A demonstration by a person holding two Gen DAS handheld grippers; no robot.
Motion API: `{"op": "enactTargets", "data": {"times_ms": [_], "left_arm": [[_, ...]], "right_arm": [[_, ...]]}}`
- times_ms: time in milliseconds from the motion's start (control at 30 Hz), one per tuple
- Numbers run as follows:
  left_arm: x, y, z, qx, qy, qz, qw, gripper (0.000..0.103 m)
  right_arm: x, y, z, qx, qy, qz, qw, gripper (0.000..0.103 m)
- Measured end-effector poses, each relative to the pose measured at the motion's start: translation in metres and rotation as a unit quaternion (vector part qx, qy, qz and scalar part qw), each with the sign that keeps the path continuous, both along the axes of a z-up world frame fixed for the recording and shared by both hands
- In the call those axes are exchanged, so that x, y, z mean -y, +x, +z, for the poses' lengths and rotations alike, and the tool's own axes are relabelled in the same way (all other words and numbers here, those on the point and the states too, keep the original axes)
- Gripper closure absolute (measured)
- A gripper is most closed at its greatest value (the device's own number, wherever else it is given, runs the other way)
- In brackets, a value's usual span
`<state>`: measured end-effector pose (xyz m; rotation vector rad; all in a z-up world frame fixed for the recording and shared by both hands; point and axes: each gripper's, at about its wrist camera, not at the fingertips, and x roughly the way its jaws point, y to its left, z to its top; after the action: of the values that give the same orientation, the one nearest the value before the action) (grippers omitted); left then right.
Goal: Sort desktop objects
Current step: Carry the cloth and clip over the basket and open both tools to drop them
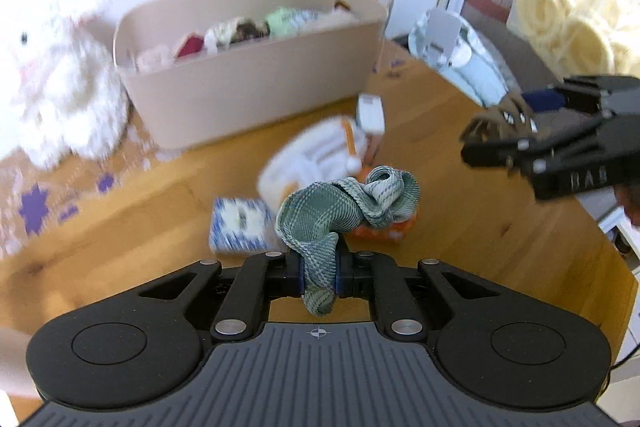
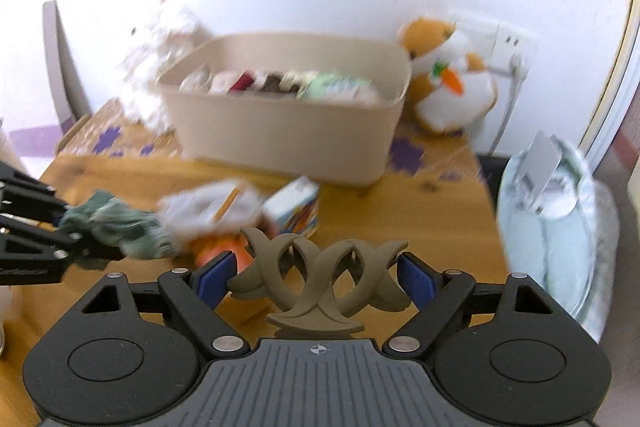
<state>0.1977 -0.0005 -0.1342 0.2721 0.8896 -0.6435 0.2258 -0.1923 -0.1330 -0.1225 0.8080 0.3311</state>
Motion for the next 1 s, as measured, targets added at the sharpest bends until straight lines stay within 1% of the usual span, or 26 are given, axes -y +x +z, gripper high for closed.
{"op": "enactTargets", "data": {"times_ms": [67, 167, 200, 300, 500, 567, 667, 767, 867, 1000], "left_arm": [[0.002, 0.006, 0.011, 0.022, 0.007, -0.008, 0.9997, 0.091], [0.003, 0.024, 0.031, 0.046, 0.004, -0.006, 0.9989, 0.091], [0.003, 0.03, 0.038, 0.053, 0.003, -0.006, 0.9986, 0.091], [0.006, 0.049, 0.056, 0.087, 0.016, -0.004, 0.9961, 0.091], [0.015, 0.087, 0.081, 0.116, 0.027, 0.012, 0.9928, 0.091], [0.02, 0.102, 0.086, 0.126, 0.033, 0.03, 0.991, 0.091], [0.027, 0.125, 0.09, 0.122, 0.026, 0.058, 0.9905, 0.091], [0.037, 0.148, 0.088, 0.108, 0.019, 0.089, 0.99, 0.091], [0.045, 0.166, 0.077, 0.088, 0.026, 0.117, 0.9888, 0.091], [0.052, 0.189, 0.054, 0.057, 0.042, 0.153, 0.9857, 0.091]], "right_arm": [[0.006, 0.012, 0.012, 0.018, -0.001, -0.005, 1.0, 0.018], [0.013, 0.026, 0.025, 0.039, -0.002, -0.008, 0.999, 0.018], [0.014, 0.032, 0.03, 0.044, -0.002, -0.007, 0.999, 0.018], [0.014, 0.047, 0.04, 0.054, 0.0, -0.002, 0.999, 0.018], [0.006, 0.083, 0.06, 0.085, -0.001, 0.012, 0.996, 0.018], [0.001, 0.097, 0.066, 0.095, 0.001, 0.013, 0.995, 0.018], [-0.01, 0.116, 0.071, 0.109, -0.002, 0.014, 0.994, 0.018], [-0.024, 0.138, 0.071, 0.113, -0.004, 0.017, 0.993, 0.018], [-0.037, 0.158, 0.064, 0.105, -0.007, 0.02, 0.994, 0.018], [-0.049, 0.178, 0.046, 0.08, -0.005, 0.013, 0.997, 0.018]]}}
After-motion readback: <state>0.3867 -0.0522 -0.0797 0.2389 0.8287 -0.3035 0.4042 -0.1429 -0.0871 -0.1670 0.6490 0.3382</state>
